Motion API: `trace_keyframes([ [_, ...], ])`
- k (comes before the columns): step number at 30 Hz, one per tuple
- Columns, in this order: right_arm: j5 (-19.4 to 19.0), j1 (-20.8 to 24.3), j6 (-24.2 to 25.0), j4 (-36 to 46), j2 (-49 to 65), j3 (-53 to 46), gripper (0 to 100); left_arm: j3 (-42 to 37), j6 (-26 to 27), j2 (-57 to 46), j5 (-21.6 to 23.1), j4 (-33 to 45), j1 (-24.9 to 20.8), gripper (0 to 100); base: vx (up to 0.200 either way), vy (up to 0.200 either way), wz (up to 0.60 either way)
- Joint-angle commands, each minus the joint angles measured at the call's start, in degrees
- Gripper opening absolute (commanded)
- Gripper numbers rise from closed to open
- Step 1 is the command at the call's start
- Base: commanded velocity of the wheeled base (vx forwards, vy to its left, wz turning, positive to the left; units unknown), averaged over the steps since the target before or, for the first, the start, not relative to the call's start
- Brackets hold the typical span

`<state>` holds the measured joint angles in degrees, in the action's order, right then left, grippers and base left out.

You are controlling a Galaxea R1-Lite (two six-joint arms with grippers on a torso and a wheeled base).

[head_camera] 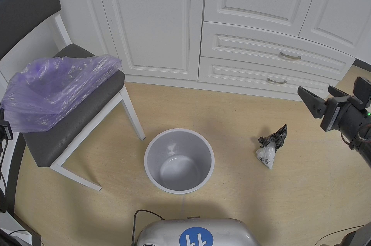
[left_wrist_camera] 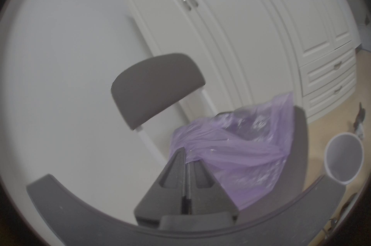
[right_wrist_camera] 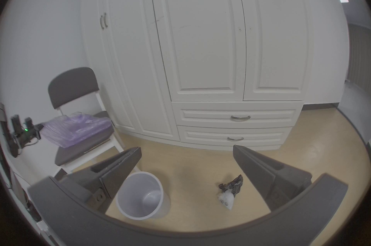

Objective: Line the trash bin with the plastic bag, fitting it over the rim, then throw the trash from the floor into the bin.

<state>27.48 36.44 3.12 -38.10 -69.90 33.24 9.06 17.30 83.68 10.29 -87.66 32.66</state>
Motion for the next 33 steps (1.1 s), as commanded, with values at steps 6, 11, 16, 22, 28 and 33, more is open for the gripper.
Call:
trace_keyframes([
  [6,0.91,3.29,-1.36,-3.92,-5.07,0.33,100,-1.24,-0.42,-9.85,-0.27,0.12,-14.64,0,0.0,0.0,0.0],
  [11,-1.11,5.05,-3.47,-3.04,-1.38,-0.9,100,1.58,3.0,-11.08,-10.46,0.56,-35.3,0,0.0,0.0,0.0],
  [16,-1.64,6.89,-3.56,-3.04,-1.38,-2.31,100,9.75,5.64,-10.2,-22.68,4.78,-51.91,0,0.0,0.0,0.0],
  [22,-1.81,9.53,-3.3,-2.86,-2.7,-3.54,100,21.62,1.95,-9.32,-25.67,15.42,-62.19,0,0.0,0.0,0.0],
  [28,-1.99,11.9,-2.68,-3.13,-5.25,-4.15,100,24.34,-4.2,-8.62,-30.33,20.25,-72.12,0,0.0,0.0,0.0],
  [33,-2.52,13.22,-0.04,-3.83,-7.27,-4.15,100,25.75,-10.79,-6.51,-32.53,19.2,-81.35,0,0.0,0.0,0.0],
])
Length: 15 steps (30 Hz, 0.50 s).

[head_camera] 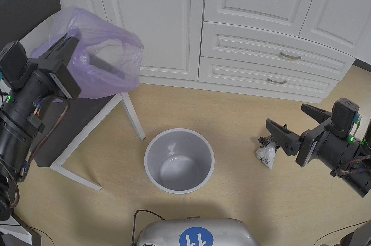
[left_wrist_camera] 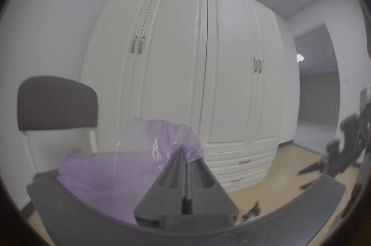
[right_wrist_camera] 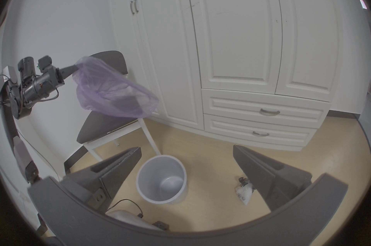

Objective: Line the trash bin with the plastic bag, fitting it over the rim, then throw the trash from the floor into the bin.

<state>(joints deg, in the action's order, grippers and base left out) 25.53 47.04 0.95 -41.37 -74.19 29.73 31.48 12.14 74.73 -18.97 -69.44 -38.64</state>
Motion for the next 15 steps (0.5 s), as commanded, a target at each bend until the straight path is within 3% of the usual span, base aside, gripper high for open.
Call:
trace_keyframes([
  [1,-0.57,2.88,2.83,-0.46,-3.15,-0.55,100,3.5,-5.99,2.53,-4.23,0.97,-11.54,0,0.0,0.0,0.0],
  [10,-3.2,3.32,4.67,-0.46,-3.94,-0.29,100,6.58,-5.99,1.91,-6.08,3.61,-12.07,0,0.0,0.0,0.0],
  [15,-3.2,3.67,5.55,-0.46,-4.82,-0.47,100,8.07,-9.07,2.7,-6.08,4.93,-9.61,0,0.0,0.0,0.0],
])
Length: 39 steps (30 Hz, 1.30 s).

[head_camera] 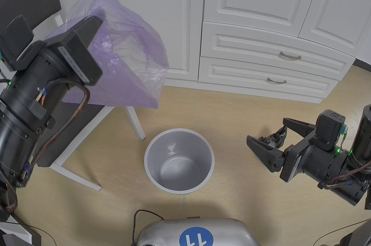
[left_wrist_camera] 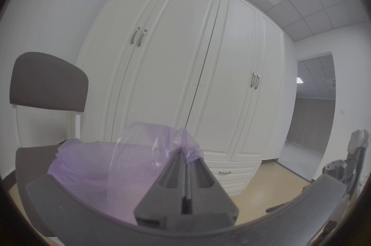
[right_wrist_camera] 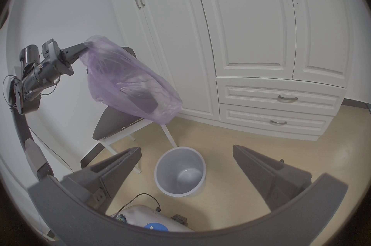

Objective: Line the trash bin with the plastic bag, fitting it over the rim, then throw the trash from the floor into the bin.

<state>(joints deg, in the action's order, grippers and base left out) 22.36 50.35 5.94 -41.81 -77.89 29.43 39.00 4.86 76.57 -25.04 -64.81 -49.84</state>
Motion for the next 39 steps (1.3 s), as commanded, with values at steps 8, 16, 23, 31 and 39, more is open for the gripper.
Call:
trace_keyframes([
  [8,-0.21,1.07,2.15,0.33,-1.74,0.02,100,-0.33,-6.18,-1.51,1.22,4.51,1.23,0,0.0,0.0,0.0],
  [16,-0.21,1.42,2.76,-0.02,-2.01,0.54,100,-3.31,-6.01,-2.65,4.74,5.65,4.4,0,0.0,0.0,0.0],
  [23,-0.21,1.77,2.85,0.68,0.1,0.63,100,-5.6,-10.4,-6.52,5.35,5.74,0.26,0,0.0,0.0,0.0],
  [31,-2.32,1.77,5.84,0.68,-5.0,0.54,100,-0.24,-10.84,-0.19,5.62,5.83,-3.34,0,0.0,0.0,0.0],
  [39,-6.8,1.86,13.49,-0.29,-12.91,0.81,100,4.16,-11.1,0.77,7.2,5.65,-3.6,0,0.0,0.0,0.0],
])
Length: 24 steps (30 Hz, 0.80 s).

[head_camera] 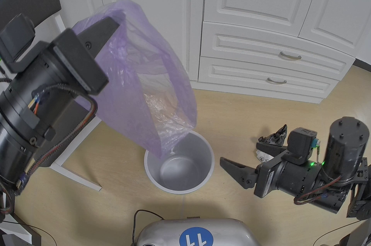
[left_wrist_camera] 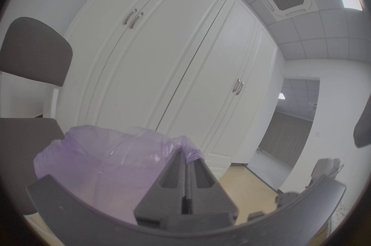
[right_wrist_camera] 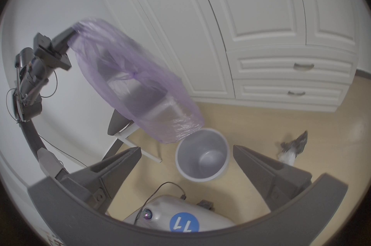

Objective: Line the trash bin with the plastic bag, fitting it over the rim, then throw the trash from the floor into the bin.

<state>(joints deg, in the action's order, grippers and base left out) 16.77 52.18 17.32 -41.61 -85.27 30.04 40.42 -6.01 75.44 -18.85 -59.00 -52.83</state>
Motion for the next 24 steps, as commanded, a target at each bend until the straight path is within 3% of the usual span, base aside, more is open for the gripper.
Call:
trace_keyframes([
  [1,-1.31,0.03,2.8,-0.76,-6.22,0.2,100,3.35,-0.58,2.61,1.53,-0.5,-0.69,0,0.0,0.0,0.0],
  [11,-2.1,-0.58,6.41,-6.91,-12.55,-0.24,100,4.66,-2.52,0.94,1.27,-1.91,-0.69,0,0.0,0.0,0.0],
  [24,-1.39,-2.43,5.62,-6.12,-12.37,0.02,100,4.66,-1.99,-2.13,1.27,-1.91,0.01,0,0.0,0.0,0.0],
])
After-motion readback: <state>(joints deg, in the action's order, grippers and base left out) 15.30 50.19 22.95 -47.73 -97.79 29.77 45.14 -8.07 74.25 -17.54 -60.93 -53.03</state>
